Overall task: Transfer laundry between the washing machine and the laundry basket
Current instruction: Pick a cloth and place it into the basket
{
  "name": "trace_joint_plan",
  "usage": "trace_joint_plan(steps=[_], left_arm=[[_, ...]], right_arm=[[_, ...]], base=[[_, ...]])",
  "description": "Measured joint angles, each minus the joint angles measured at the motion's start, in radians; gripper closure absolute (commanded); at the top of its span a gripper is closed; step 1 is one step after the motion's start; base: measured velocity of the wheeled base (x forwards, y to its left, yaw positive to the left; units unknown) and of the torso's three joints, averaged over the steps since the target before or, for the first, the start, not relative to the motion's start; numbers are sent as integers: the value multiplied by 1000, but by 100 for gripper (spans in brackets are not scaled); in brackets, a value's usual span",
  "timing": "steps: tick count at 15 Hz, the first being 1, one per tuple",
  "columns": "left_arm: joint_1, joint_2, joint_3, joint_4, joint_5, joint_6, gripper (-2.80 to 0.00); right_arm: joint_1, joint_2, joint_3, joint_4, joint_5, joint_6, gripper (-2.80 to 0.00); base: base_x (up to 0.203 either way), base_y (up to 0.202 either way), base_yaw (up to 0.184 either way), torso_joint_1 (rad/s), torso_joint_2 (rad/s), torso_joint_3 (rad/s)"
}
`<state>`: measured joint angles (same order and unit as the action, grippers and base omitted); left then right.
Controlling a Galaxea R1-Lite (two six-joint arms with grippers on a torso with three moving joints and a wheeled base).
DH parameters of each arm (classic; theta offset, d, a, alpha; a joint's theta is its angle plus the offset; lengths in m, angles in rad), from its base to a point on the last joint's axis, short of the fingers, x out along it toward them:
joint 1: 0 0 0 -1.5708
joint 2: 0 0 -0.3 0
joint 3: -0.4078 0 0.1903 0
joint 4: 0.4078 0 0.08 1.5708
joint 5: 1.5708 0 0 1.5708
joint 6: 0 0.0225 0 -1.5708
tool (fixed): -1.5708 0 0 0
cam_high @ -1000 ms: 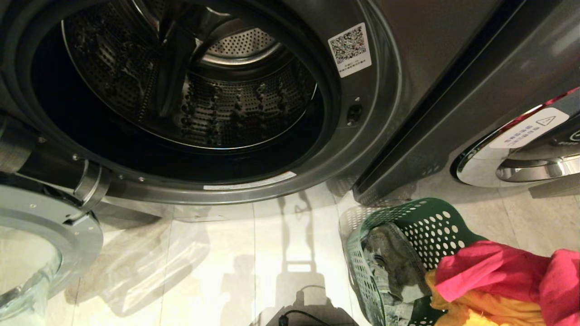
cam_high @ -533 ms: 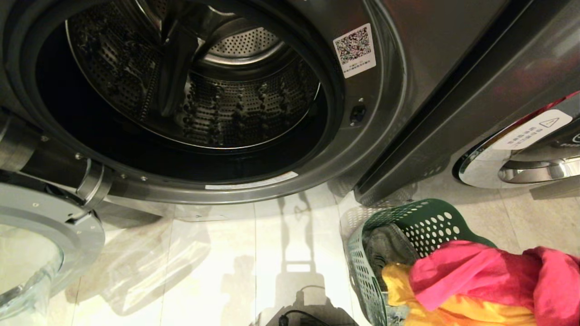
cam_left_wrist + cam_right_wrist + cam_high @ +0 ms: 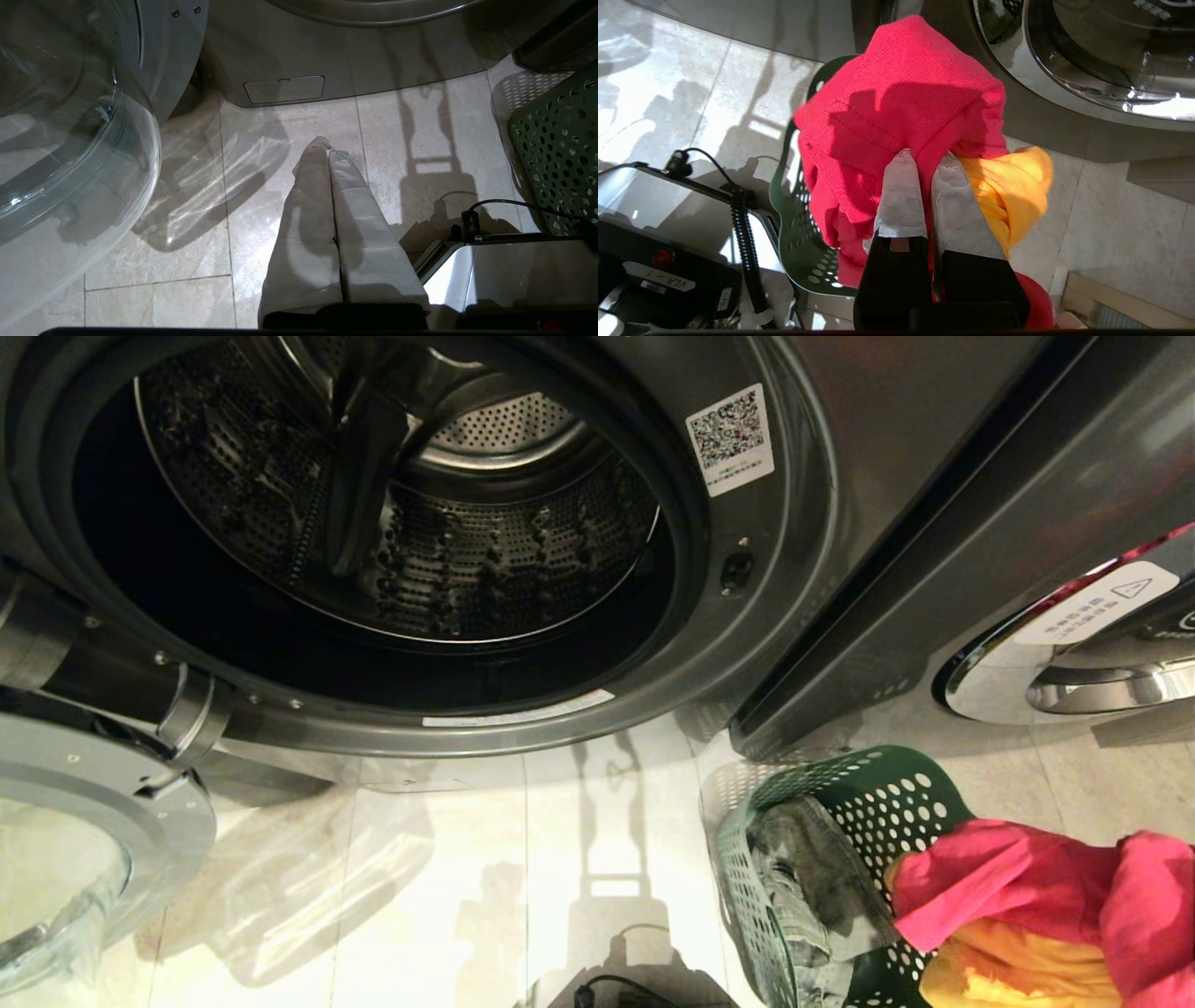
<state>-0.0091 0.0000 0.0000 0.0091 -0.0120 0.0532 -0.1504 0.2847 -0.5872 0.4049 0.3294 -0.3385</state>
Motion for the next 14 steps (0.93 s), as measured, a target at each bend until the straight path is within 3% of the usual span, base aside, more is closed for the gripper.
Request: trace_joint_plan(steps=[7, 14], left_arm=[[0, 0, 0, -1, 1, -8, 0], [0, 0, 0, -3, 3, -7, 0]], right_arm=[[0, 0, 24, -9, -16, -53, 0], [-1, 0, 79, -102, -13, -57, 0]], base=[[0, 0, 0, 0, 0, 0], [0, 0, 0, 0, 0, 0]])
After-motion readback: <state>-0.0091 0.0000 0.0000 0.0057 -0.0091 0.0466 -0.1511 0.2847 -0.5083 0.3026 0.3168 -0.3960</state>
